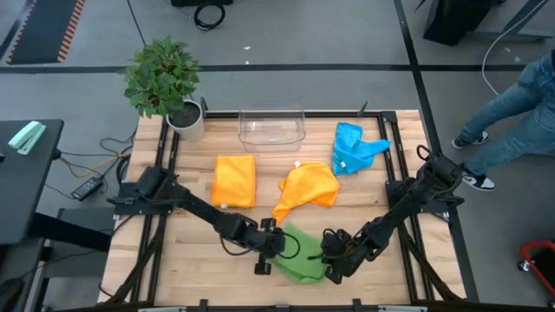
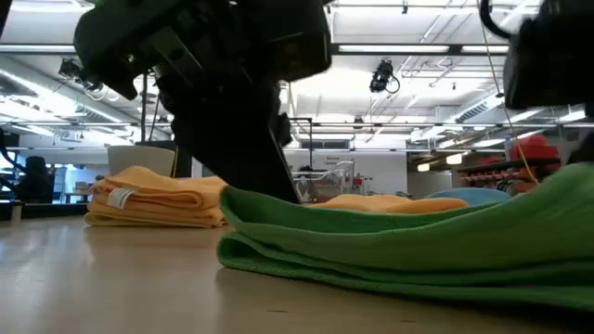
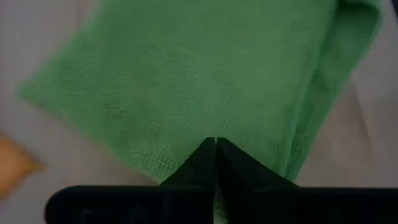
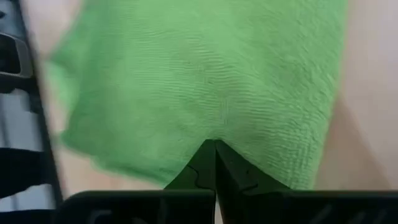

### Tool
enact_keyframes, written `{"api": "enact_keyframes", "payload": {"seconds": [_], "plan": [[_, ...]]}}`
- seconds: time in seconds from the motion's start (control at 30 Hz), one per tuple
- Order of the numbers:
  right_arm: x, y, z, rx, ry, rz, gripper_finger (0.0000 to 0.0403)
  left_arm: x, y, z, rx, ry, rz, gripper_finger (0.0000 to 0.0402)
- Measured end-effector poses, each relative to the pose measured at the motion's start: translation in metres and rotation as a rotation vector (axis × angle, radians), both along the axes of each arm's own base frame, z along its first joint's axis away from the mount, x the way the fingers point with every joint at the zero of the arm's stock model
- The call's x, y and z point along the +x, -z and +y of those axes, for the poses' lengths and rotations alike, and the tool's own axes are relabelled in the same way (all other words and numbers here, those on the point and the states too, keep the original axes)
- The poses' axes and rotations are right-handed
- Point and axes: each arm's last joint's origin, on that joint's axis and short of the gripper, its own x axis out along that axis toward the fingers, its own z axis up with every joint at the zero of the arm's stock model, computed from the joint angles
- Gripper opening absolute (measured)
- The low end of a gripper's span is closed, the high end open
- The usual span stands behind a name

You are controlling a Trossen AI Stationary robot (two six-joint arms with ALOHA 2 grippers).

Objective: Fold microfiber towels
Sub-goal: Fold the green microfiber cloth

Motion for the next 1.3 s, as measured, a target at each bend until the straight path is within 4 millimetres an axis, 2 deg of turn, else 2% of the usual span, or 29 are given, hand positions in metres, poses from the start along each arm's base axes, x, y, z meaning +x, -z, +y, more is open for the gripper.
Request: {"api": "enact_keyframes", "payload": {"seconds": [0.13, 0.27, 0.4, 0.53, 0.67, 0.7, 0.77, 0.87, 0.93, 1.07, 1.2, 1.3], "plan": [[0.0, 0.006, -0.013, -0.034, -0.006, 0.009, 0.0003, 0.001, 0.008, -0.012, -0.061, -0.029, -0.017, 0.001], [0.011, 0.005, -0.032, -0.12, -0.054, 0.003, 0.0002, 0.005, 0.0, -0.022, -0.19, -0.097, -0.091, 0.0013], [0.014, -0.007, -0.062, -0.216, -0.109, 0.049, 0.0002, 0.011, -0.011, -0.03, -0.289, -0.116, -0.188, 0.0025], [0.007, -0.038, -0.09, -0.266, -0.134, 0.063, 0.0002, 0.017, -0.024, -0.029, -0.218, -0.079, -0.163, 0.0014], [-0.004, -0.077, -0.098, -0.194, -0.153, -0.062, 0.0001, 0.028, -0.058, -0.018, -0.071, -0.003, -0.176, 0.0007], [-0.007, -0.086, -0.096, -0.146, -0.119, -0.095, 0.0001, 0.03, -0.066, -0.014, -0.023, 0.0, -0.176, 0.0009], [-0.014, -0.091, -0.083, -0.06, -0.069, -0.123, 0.0001, 0.032, -0.074, -0.004, 0.092, -0.007, -0.141, 0.0014], [-0.017, -0.08, -0.047, -0.017, -0.046, -0.182, 0.0001, 0.034, -0.073, 0.016, 0.209, -0.003, -0.079, 0.001], [-0.015, -0.064, -0.027, 0.004, -0.024, -0.191, 0.0001, 0.033, -0.059, 0.028, 0.206, 0.018, -0.024, 0.0006], [-0.002, -0.03, -0.006, -0.002, 0.071, -0.102, 0.0, 0.019, -0.019, 0.044, 0.187, 0.054, 0.094, 0.0009], [0.013, -0.012, 0.007, -0.01, 0.112, -0.064, 0.0, 0.01, -0.007, 0.044, 0.185, 0.075, 0.118, 0.0005], [0.016, -0.003, 0.01, -0.039, 0.129, -0.019, 0.0, 0.005, 0.002, 0.041, 0.154, 0.072, 0.127, 0.0008]]}}
